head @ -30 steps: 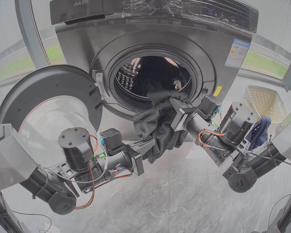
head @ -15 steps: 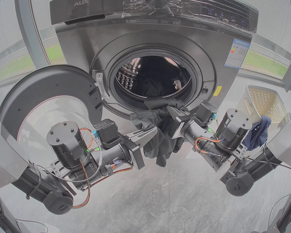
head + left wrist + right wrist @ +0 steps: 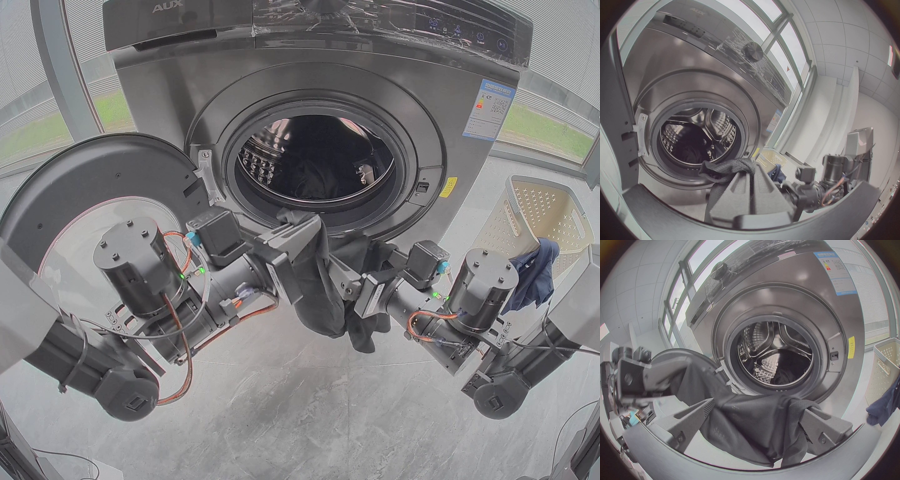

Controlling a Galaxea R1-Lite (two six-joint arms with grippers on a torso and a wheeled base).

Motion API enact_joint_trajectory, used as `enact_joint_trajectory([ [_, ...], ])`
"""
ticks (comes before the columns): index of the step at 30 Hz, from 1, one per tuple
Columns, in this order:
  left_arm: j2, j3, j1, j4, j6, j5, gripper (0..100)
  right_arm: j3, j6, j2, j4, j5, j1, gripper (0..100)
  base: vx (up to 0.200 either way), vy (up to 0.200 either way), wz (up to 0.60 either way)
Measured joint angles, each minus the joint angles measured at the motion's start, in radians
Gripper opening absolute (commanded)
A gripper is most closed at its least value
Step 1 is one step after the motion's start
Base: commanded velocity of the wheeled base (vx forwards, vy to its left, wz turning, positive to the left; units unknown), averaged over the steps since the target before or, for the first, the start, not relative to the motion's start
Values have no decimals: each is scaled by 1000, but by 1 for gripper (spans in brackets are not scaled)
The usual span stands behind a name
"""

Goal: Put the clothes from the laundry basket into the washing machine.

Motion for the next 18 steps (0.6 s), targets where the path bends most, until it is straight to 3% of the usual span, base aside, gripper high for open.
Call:
enact_joint_trajectory([
  [8, 32, -87, 10, -1, -4, 44, 0, 108, 0, -4, -42, 16, -11, 100, 0, 0, 0],
  [18, 40, -133, 11, -3, -7, 49, 0, 196, -18, 5, -66, 31, -26, 100, 0, 0, 0],
])
